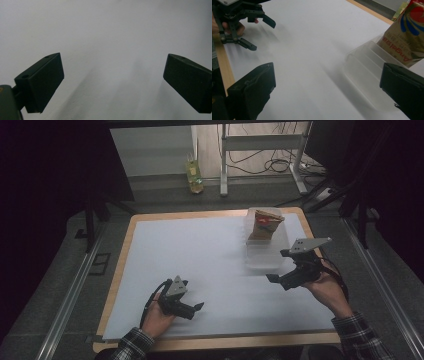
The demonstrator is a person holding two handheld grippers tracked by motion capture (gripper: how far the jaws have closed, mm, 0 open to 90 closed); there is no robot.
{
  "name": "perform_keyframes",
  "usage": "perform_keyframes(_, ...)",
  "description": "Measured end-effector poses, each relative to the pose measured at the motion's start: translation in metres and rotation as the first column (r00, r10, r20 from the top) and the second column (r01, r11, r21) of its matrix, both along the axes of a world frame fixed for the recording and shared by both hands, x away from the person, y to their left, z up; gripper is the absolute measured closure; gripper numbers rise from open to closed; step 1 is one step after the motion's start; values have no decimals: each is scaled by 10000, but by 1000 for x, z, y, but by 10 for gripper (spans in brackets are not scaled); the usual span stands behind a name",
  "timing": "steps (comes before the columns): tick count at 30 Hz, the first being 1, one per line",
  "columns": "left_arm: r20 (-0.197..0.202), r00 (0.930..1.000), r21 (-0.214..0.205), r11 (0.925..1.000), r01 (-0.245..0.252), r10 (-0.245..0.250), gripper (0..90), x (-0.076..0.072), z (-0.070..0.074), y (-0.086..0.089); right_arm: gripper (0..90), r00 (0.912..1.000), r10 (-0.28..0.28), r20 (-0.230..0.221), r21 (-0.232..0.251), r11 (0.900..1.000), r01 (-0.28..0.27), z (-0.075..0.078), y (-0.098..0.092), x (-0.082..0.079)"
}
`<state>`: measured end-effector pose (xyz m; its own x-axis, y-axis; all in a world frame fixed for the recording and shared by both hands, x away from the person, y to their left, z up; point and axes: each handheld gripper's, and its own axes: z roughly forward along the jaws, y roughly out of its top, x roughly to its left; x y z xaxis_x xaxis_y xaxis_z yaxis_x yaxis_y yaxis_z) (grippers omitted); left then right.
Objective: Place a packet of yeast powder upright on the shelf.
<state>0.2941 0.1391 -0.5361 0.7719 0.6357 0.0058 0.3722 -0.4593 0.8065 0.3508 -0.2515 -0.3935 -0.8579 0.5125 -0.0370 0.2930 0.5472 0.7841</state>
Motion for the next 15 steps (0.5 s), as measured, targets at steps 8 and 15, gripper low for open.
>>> perform_keyframes(8, 24, 10000, -51, 10000, 36, -36, 32, 0, 0, 0, 3, 9999, 143, -45, 43, 9999, -143, -8, 1, -11)
perform_keyframes(15, 6, 9999, -99, 9999, 110, -110, 32, -1, 1, -1, 2, 9996, 285, -70, 65, 9996, -285, -13, 2, -19)
